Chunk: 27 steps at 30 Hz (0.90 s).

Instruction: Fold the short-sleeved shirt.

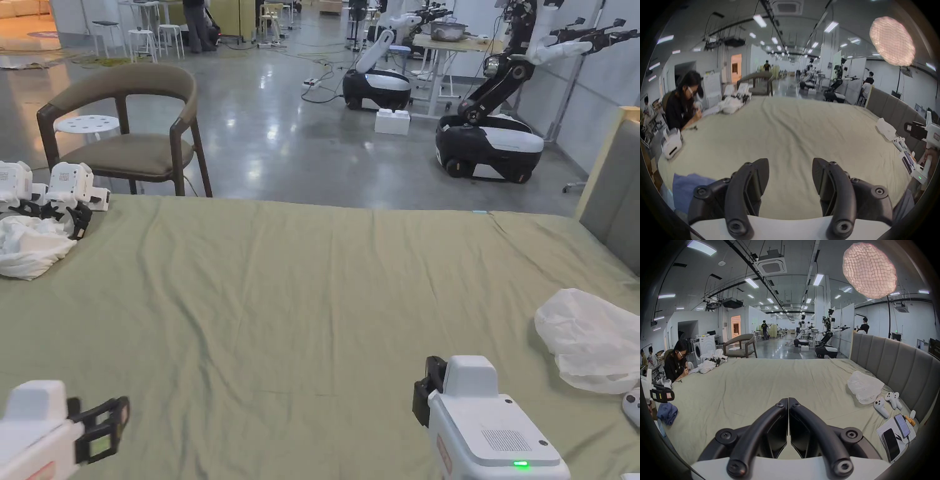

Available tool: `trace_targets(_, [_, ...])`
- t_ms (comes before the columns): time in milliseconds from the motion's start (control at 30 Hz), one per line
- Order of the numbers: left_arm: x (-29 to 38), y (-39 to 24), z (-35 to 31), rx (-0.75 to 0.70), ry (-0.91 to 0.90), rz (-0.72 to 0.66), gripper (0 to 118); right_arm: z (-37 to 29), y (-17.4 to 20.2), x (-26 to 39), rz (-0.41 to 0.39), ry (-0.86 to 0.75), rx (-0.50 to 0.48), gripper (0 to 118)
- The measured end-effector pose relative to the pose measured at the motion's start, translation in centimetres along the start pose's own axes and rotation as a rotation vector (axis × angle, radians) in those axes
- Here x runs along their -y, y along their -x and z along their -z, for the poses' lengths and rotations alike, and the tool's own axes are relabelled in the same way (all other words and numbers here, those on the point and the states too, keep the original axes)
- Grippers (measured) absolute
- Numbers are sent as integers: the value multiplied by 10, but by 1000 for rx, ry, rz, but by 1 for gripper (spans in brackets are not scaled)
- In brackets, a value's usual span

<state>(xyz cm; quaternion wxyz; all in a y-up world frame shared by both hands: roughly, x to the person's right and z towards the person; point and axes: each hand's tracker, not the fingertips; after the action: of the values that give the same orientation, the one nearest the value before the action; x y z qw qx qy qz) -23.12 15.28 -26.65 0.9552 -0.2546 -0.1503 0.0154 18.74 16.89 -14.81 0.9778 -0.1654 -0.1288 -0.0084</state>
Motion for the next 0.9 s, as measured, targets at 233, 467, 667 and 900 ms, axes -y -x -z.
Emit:
trace_targets(233, [-11,-78,19,-111,-231,182,6,-8,3,-21,10,-76,18,0])
trace_targets(467, [-19,-101,7,-118,-321,81,0,-11,8,-27,6,-149,49,0])
trace_targets(667, [-18,-106,-3,-128,-355,119,0,-11,12,-18,23,-158,56,0])
trace_targets(900, [-18,-109,-10,-146,-368,148,0,-9,16,-15,14,-154,55,0])
